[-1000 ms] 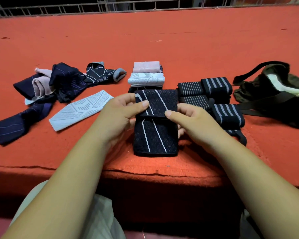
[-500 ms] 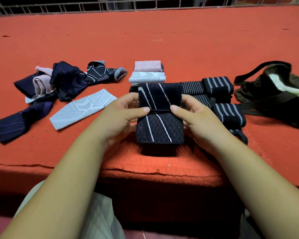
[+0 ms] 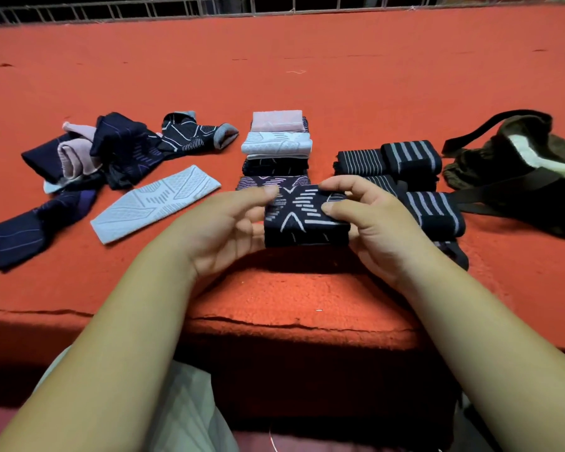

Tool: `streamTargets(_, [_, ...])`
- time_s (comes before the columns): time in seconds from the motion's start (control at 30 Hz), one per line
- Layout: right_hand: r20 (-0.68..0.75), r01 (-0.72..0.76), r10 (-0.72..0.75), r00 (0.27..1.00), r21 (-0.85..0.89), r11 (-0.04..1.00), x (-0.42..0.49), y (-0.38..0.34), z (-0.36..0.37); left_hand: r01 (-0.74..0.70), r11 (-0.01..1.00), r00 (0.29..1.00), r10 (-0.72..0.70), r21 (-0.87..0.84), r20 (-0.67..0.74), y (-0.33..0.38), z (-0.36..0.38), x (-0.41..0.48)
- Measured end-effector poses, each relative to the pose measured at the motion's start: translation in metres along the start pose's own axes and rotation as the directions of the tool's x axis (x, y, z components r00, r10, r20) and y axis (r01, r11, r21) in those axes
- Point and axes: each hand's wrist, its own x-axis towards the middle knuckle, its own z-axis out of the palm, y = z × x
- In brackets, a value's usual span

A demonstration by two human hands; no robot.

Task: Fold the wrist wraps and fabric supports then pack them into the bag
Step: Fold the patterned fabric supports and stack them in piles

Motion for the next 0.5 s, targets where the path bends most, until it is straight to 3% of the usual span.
streamTargets(0.13, [0.001, 0.130, -0.137, 0.991, -0.338, 0.932, -0.005, 0.001, 0.000, -0.023, 0.992, 0.999, 0.018, 0.124, 0.043, -0.003, 0.000, -0.004])
streamTargets(0.27, [-0.088, 0.075, -0.115, 0.990, -0.367, 0.927, -0.003, 0.007, 0.007, -0.100, 0.986, 0.995, 0.100, 0.134, 0.004, -0.004, 0.000, 0.000])
streamTargets(0.37, [-0.155, -0.013, -0.073, 0.985, -0.490, 0.872, -0.003, 0.005, 0.010, -0.145, 0.986, 0.988, 0.149, 0.076, -0.043, 0.000, -0.001, 0.001])
streamTargets(0.5, [-0.175, 0.078, -0.187, 0.967, -0.495, 0.865, -0.004, -0.003, 0.019, -0.235, 0.969, 0.927, 0.247, 0.076, -0.281, 0.004, -0.003, 0.006])
